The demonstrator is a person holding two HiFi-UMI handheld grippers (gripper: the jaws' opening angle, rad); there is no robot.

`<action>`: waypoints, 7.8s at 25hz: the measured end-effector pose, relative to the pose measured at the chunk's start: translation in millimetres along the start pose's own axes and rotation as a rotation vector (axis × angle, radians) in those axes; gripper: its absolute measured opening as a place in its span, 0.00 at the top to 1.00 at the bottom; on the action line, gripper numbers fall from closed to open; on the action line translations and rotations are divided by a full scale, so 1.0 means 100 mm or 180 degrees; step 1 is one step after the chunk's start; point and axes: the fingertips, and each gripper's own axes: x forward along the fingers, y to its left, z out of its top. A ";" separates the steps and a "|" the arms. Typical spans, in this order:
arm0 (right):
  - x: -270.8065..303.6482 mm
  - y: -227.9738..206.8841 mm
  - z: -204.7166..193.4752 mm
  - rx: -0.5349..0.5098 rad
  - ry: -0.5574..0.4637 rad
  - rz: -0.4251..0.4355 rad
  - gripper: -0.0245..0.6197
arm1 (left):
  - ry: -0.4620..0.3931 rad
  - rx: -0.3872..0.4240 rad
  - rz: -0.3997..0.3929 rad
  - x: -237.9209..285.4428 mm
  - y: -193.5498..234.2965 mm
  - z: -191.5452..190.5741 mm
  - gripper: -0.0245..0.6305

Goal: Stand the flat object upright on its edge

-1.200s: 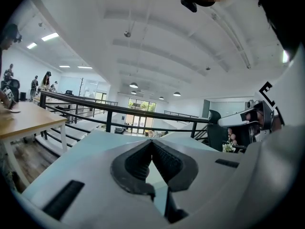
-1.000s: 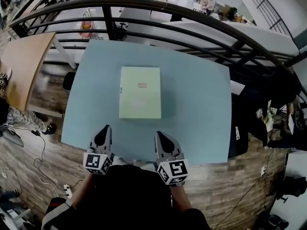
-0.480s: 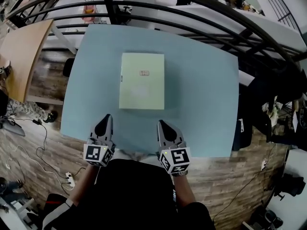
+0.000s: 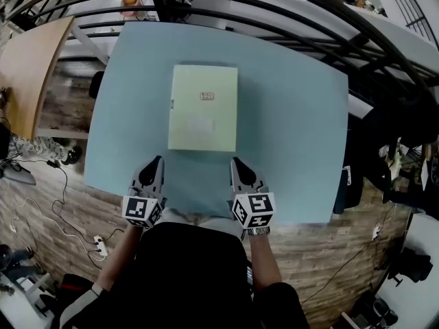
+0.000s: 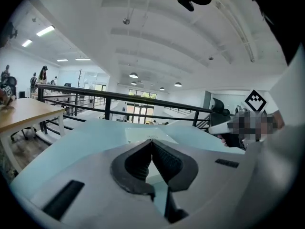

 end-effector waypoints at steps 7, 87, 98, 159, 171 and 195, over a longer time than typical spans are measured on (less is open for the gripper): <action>0.16 -0.17 -0.13 0.0071 0.0118 -0.0011 0.95 | 0.0160 0.0022 0.0058 0.16 0.06 -0.17 0.96; 1.05 -0.51 -1.35 -0.0756 0.1302 0.0612 0.55 | 0.1257 0.0307 -0.0899 0.91 0.07 -1.44 0.53; 0.99 -0.46 -1.28 -0.0761 0.1252 0.0606 0.55 | 0.1201 0.0343 -0.0904 0.87 0.06 -1.33 0.53; 0.20 0.12 -0.56 -0.0510 0.0558 0.0105 0.55 | 0.0517 0.0539 -0.1234 0.29 -0.11 -0.32 0.52; 0.06 0.23 -0.47 -0.0464 0.0509 0.0080 0.51 | 0.0478 0.0552 -0.1381 0.17 -0.18 -0.18 0.48; -0.30 0.38 -0.21 -0.0535 0.0217 -0.0040 0.48 | 0.0234 0.0715 -0.1486 -0.02 -0.34 0.15 0.48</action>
